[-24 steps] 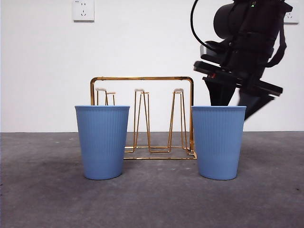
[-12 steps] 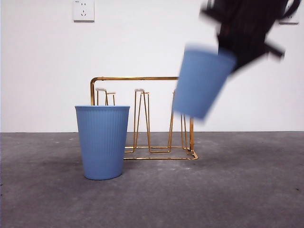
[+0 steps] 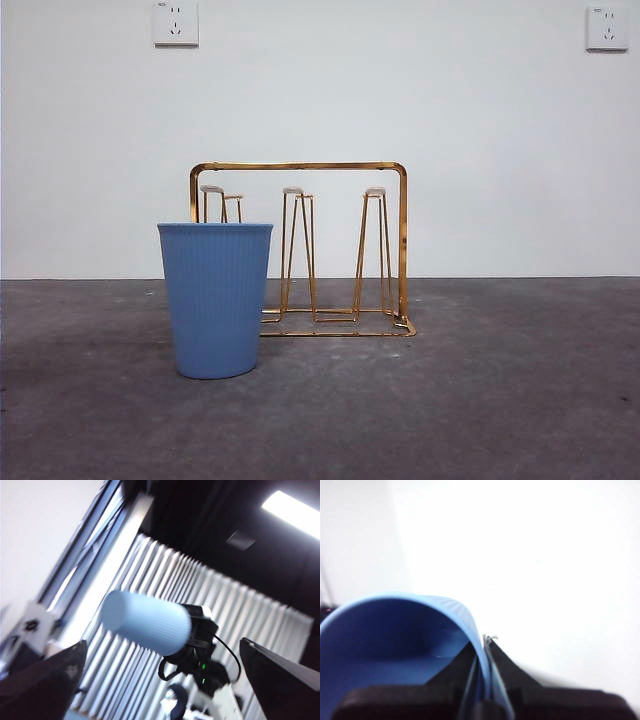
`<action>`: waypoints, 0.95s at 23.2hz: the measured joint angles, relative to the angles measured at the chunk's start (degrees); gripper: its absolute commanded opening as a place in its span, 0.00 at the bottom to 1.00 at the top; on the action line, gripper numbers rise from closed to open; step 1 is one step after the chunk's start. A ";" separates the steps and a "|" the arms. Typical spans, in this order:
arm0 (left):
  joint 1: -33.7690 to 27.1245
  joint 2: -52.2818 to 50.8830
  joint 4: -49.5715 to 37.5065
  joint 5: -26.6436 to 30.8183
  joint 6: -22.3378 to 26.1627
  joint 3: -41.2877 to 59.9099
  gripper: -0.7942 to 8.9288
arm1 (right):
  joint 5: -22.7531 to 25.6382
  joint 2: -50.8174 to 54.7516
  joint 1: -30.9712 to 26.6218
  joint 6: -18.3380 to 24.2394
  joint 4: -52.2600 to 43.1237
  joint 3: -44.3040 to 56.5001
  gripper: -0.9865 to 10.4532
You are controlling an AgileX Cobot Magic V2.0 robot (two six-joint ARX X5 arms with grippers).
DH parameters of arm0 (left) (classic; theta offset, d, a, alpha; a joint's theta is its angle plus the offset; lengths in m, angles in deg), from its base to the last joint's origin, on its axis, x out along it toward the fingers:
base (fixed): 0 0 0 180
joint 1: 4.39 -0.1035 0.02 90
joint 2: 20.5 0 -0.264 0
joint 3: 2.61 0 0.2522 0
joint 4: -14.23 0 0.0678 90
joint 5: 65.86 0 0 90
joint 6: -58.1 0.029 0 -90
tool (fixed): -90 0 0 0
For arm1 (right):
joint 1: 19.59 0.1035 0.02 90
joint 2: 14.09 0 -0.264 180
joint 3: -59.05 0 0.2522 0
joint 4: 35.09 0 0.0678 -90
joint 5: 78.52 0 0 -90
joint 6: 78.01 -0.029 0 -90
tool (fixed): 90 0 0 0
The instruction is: Pick up cup 1,put cup 1 in the cup rack,pick up cup 2,put cup 2 in the cup rack
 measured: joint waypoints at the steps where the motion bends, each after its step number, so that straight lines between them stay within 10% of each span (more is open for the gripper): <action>1: 2.01 1.16 -1.64 1.70 0.00 0.00 0.79 | -0.85 0.59 0.00 -0.76 -2.32 -0.09 0.08; 22: 20.37 25.88 -39.50 28.41 2.05 -1.14 0.79 | -0.31 -4.92 7.26 -6.34 -16.79 0.13 0.08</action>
